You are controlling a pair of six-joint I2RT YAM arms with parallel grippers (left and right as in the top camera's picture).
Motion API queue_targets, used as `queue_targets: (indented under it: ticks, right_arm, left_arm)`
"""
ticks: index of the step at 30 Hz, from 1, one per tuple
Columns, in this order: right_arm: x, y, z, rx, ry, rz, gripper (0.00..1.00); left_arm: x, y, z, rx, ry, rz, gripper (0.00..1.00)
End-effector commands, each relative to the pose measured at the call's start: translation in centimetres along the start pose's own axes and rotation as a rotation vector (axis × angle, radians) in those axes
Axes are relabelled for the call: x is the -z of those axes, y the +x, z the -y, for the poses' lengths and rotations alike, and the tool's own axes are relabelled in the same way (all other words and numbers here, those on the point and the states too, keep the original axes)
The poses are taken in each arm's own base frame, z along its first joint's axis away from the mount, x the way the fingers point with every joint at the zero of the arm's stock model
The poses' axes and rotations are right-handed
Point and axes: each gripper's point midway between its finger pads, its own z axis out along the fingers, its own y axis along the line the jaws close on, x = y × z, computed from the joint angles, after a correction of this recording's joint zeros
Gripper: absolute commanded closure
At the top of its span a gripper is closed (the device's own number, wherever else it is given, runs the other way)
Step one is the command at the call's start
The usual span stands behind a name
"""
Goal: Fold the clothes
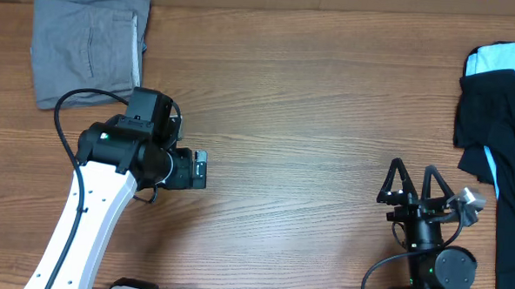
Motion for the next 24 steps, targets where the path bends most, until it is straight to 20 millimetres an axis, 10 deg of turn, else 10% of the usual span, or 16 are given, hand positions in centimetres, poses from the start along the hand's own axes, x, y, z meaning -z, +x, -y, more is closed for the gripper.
queue_targets:
  ticks: [1,24]
  right_arm:
    - [0.0,0.5,0.6,0.008,-0.022,0.046,0.00]
    - [-0.2,3.9,3.8,0.291,0.072,-0.064,0.00]
  left_arm:
    - [-0.6,0.0,0.2,0.007,0.002,-0.028,0.00]
    - [-1.5,0.0,0.1,0.013,-0.008,-0.064,0.00]
